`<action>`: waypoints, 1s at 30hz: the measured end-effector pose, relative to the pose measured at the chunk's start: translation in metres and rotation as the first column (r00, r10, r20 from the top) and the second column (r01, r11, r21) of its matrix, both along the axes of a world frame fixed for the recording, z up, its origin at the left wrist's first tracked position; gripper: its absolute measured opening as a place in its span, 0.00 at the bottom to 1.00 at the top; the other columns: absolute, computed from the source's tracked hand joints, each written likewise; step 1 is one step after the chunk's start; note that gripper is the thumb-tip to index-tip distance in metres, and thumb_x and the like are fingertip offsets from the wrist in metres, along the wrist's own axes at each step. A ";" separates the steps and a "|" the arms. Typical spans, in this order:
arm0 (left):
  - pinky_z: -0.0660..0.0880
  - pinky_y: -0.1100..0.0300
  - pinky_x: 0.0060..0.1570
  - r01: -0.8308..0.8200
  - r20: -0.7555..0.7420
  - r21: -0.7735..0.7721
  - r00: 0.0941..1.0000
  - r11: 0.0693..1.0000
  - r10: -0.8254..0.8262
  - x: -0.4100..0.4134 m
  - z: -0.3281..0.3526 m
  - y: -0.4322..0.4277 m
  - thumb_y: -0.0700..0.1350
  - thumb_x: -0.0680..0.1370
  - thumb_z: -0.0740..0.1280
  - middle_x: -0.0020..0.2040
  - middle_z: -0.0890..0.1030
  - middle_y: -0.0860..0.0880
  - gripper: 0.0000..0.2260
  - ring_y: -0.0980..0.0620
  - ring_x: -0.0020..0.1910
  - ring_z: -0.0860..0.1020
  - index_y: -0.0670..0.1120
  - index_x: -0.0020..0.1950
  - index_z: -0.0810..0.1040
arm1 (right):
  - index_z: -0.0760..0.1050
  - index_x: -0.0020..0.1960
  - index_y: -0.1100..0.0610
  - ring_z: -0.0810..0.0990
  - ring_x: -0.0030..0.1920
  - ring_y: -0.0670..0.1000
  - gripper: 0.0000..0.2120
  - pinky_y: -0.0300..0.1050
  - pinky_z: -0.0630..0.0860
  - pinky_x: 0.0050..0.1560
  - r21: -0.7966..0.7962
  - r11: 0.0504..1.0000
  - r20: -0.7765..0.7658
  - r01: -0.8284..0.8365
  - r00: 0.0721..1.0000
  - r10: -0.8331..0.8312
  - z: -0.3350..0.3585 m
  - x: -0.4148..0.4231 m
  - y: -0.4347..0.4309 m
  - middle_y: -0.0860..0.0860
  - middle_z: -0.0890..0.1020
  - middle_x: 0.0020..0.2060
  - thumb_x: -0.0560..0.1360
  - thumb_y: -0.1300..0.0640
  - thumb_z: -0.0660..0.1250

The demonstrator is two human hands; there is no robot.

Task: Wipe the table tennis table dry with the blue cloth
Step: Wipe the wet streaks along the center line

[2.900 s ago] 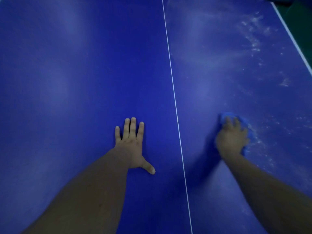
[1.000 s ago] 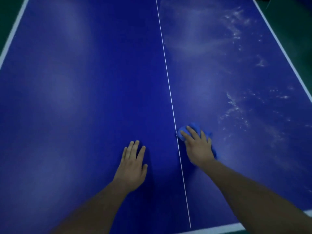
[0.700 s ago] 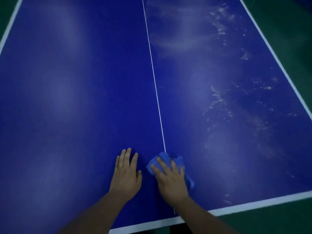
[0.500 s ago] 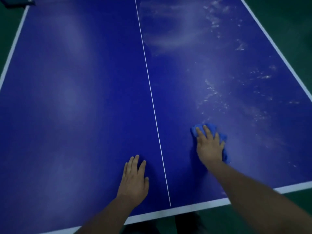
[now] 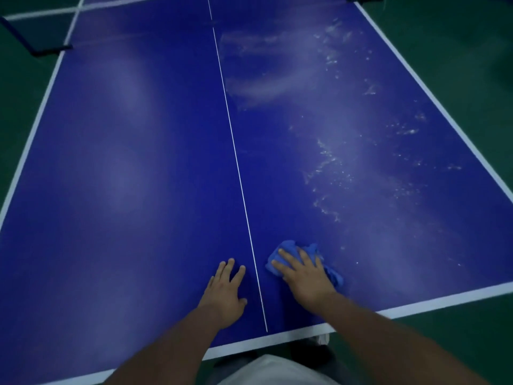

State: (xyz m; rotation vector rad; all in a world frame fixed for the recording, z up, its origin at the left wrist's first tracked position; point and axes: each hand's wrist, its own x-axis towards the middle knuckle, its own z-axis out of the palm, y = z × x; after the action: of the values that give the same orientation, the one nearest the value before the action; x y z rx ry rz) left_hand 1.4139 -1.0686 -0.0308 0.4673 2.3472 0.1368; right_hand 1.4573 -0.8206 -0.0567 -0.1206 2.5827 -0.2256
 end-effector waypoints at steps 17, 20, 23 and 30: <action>0.42 0.47 0.79 0.131 -0.023 -0.011 0.991 0.991 -0.132 -0.001 -0.003 -0.014 0.54 0.83 0.59 0.80 0.31 0.51 0.36 0.49 0.79 0.32 0.57 0.81 0.37 | 0.71 0.69 0.38 0.77 0.65 0.59 0.28 0.70 0.77 0.51 0.125 0.992 -0.159 0.022 0.987 -0.002 -0.013 0.038 -0.043 0.43 0.66 0.77 0.70 0.46 0.67; 0.44 0.46 0.78 0.148 -0.038 -0.034 0.988 0.988 -0.149 -0.001 -0.001 -0.014 0.55 0.82 0.59 0.80 0.31 0.51 0.36 0.48 0.79 0.33 0.57 0.81 0.37 | 0.70 0.73 0.42 0.74 0.69 0.62 0.30 0.74 0.72 0.57 0.067 0.934 -0.140 0.350 0.930 -0.339 -0.005 0.025 -0.036 0.46 0.70 0.74 0.72 0.51 0.71; 0.47 0.45 0.78 0.172 -0.058 -0.047 0.983 0.984 -0.175 -0.002 -0.001 -0.016 0.57 0.82 0.58 0.81 0.33 0.51 0.35 0.48 0.80 0.35 0.57 0.81 0.38 | 0.69 0.71 0.41 0.76 0.67 0.60 0.26 0.71 0.74 0.55 -0.052 0.945 -0.232 0.322 0.917 -0.325 -0.011 0.042 -0.078 0.46 0.72 0.72 0.72 0.48 0.63; 0.52 0.47 0.77 0.216 -0.128 -0.080 0.966 0.973 -0.224 -0.005 -0.004 -0.018 0.55 0.84 0.55 0.82 0.38 0.50 0.31 0.47 0.81 0.40 0.56 0.82 0.40 | 0.73 0.69 0.39 0.74 0.67 0.57 0.22 0.69 0.75 0.56 -0.036 0.990 -0.332 0.139 0.932 -0.143 -0.013 0.073 -0.082 0.43 0.74 0.71 0.77 0.40 0.57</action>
State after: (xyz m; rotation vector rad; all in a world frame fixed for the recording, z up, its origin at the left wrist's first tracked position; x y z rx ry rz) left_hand 1.4086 -1.0862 -0.0349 0.7207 2.4038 -0.0792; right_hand 1.5305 -0.9027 -0.0696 0.0264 2.9335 -0.2953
